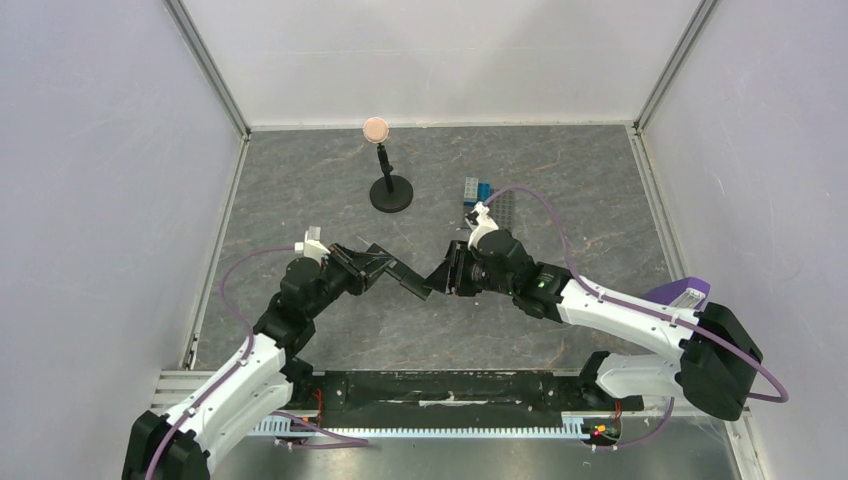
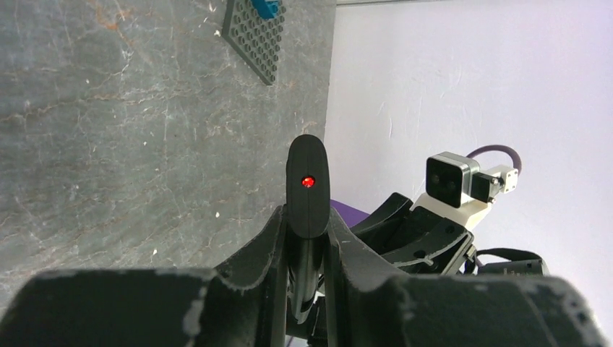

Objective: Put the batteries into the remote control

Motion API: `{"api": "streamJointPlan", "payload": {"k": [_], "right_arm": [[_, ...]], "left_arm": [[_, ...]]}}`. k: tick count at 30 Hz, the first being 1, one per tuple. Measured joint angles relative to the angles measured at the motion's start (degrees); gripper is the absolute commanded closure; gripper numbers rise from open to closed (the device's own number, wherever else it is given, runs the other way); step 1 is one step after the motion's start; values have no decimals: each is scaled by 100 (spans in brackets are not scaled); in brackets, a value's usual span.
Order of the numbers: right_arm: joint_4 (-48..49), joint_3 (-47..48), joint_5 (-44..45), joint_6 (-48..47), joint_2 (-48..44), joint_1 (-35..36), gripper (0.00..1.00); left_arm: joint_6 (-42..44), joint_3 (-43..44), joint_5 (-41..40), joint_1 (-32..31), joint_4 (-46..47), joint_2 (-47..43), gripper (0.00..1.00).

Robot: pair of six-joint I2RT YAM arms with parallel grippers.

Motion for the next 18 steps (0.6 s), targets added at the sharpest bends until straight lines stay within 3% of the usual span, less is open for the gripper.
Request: {"api": "streamJointPlan", "payload": {"k": [9,18], "right_arm": [[297,-153,240,391,2,-109,50],[297,-328,323,114,-68,-179,19]], "left_arm": [[-675,-17,26,-61,-267,247,98],[-704,-17,26,-66,-511,428,98]]}}
